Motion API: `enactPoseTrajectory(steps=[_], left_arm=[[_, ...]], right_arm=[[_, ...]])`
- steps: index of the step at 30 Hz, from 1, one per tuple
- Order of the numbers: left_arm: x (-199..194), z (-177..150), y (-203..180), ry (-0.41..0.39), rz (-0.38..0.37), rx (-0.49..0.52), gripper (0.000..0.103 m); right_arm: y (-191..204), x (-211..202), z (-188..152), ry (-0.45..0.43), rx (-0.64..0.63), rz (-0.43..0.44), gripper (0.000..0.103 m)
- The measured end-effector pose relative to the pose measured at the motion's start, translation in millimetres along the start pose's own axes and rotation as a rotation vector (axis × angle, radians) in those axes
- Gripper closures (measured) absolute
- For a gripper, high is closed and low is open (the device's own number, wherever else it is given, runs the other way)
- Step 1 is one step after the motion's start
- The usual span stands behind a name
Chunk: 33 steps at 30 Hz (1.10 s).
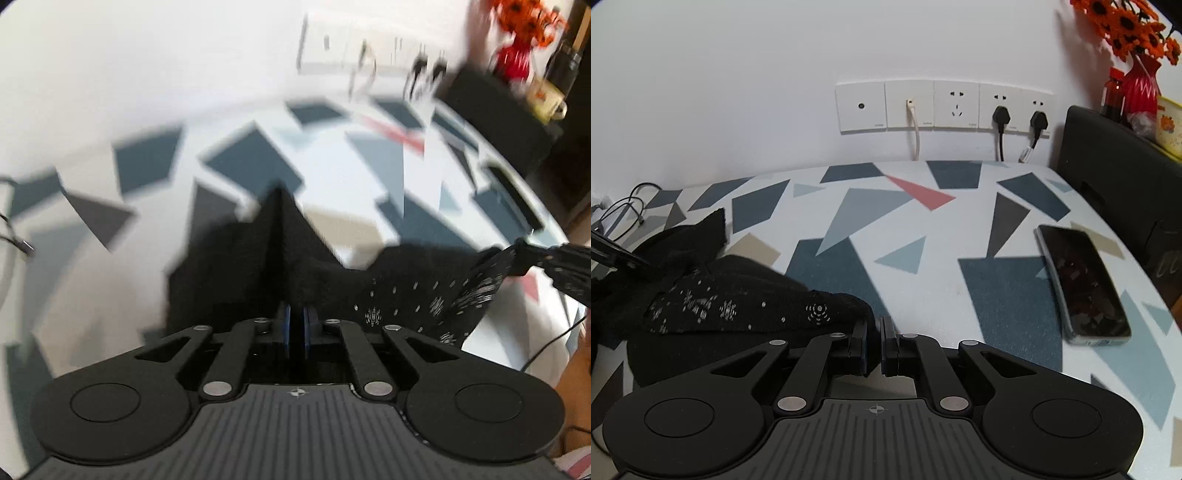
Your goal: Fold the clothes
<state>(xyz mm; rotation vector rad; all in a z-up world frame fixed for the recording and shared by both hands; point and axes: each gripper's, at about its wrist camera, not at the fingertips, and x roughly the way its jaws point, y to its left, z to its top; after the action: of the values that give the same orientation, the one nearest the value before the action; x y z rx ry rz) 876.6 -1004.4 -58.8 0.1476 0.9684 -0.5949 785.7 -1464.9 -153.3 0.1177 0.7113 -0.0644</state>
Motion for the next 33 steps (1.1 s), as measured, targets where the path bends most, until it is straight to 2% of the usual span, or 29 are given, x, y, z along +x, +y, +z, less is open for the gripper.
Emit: enactPoseTrajectory(steps=[2, 5, 6, 8, 10, 13, 16, 17, 19, 20, 23, 25, 29, 30, 31, 32, 33], left_arm=[[-31, 5, 6, -0.095, 0.043, -0.029, 0.097], [-90, 2, 18, -0.289, 0.089, -0.062, 0.097], [-102, -7, 16, -0.331, 0.110, -0.040, 0.097], [-126, -24, 13, -0.413, 0.151, 0.005, 0.097], [-120, -53, 3, -0.359, 0.180, 0.066, 0.097], [-89, -97, -5, -0.173, 0.146, 0.099, 0.096], [-68, -126, -16, -0.034, 0.128, 0.164, 0.083], [-69, -127, -20, -0.040, 0.138, 0.193, 0.078], [-71, -129, -28, -0.054, 0.157, 0.252, 0.045], [-74, -125, -31, -0.083, 0.154, 0.278, 0.041], [-76, -109, -38, -0.130, 0.154, 0.366, 0.040], [-67, -98, -48, -0.134, 0.171, 0.474, 0.040], [-48, -93, -74, -0.112, 0.154, 0.715, 0.040], [-45, -95, -77, -0.109, 0.152, 0.762, 0.049], [-43, -93, -79, -0.102, 0.139, 0.776, 0.085], [-42, -88, -76, -0.089, 0.114, 0.740, 0.098], [-42, -78, -67, -0.084, 0.069, 0.633, 0.098]], right_arm=[[2, -1, 13, -0.049, 0.026, 0.003, 0.097], [7, -3, 31, -0.127, 0.058, 0.024, 0.097], [10, -5, 37, -0.153, 0.060, 0.044, 0.097], [21, -4, 39, -0.153, -0.007, 0.080, 0.097], [33, -3, 41, -0.150, -0.080, 0.116, 0.097], [47, 8, 24, -0.062, -0.193, 0.149, 0.097], [53, 16, 8, 0.014, -0.256, 0.166, 0.096], [54, 17, 4, 0.029, -0.271, 0.166, 0.096], [55, 19, 1, 0.041, -0.288, 0.167, 0.095], [55, 17, 1, 0.038, -0.285, 0.169, 0.095], [54, 10, 4, 0.012, -0.265, 0.167, 0.095], [51, 6, 7, -0.017, -0.245, 0.159, 0.096], [43, -2, 18, -0.083, -0.169, 0.128, 0.096], [41, -3, 21, -0.096, -0.147, 0.125, 0.096], [38, -3, 24, -0.108, -0.125, 0.123, 0.096], [36, -4, 27, -0.121, -0.102, 0.120, 0.097], [34, -4, 30, -0.130, -0.088, 0.118, 0.097]])
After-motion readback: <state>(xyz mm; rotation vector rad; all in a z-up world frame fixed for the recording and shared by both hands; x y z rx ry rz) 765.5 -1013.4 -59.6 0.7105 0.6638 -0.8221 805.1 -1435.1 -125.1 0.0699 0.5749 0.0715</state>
